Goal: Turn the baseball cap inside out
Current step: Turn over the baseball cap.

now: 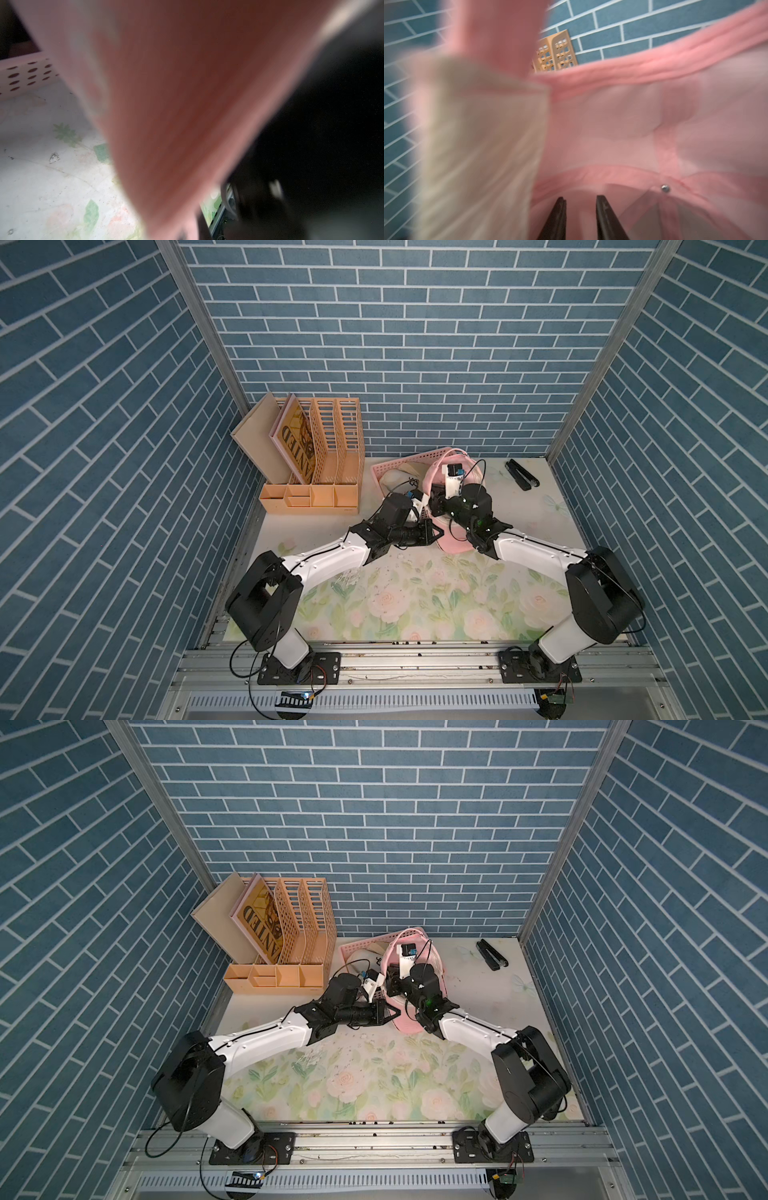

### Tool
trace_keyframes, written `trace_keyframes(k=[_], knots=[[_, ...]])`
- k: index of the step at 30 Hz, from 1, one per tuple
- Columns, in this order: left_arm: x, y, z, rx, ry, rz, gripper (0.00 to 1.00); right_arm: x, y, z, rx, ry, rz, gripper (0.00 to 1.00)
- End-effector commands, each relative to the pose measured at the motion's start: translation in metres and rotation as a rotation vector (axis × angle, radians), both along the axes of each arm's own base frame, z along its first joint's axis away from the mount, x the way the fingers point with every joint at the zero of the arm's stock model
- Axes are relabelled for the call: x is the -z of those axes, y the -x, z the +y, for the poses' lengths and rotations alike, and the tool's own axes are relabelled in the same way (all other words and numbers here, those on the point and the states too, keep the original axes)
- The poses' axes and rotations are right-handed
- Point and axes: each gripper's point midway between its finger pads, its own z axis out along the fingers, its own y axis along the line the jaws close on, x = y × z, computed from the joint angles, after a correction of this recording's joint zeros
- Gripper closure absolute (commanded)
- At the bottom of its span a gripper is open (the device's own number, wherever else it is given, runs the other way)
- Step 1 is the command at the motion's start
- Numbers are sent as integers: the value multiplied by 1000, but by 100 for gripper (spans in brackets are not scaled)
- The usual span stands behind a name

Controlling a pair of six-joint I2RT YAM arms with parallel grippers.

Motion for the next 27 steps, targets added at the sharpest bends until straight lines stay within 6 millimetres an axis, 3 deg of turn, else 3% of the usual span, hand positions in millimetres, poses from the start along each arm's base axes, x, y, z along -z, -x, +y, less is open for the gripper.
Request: trace_keyframes(k=[1, 8, 14, 21, 27], knots=[[-22, -6, -9, 19, 64, -51, 100, -9, 14, 0, -45, 3, -29, 75], [-24, 0, -10, 29, 101, -38, 100, -55, -5, -6, 57, -100, -149, 89], [-23, 14, -18, 66, 102, -34, 100, -81, -37, 8, 89, -152, -207, 96], [-27, 20, -19, 68, 107, -45, 100, -80, -61, 0, 141, -184, -193, 98], [-29, 9, -12, 24, 101, -54, 100, -66, -50, -22, 177, -93, -141, 98]])
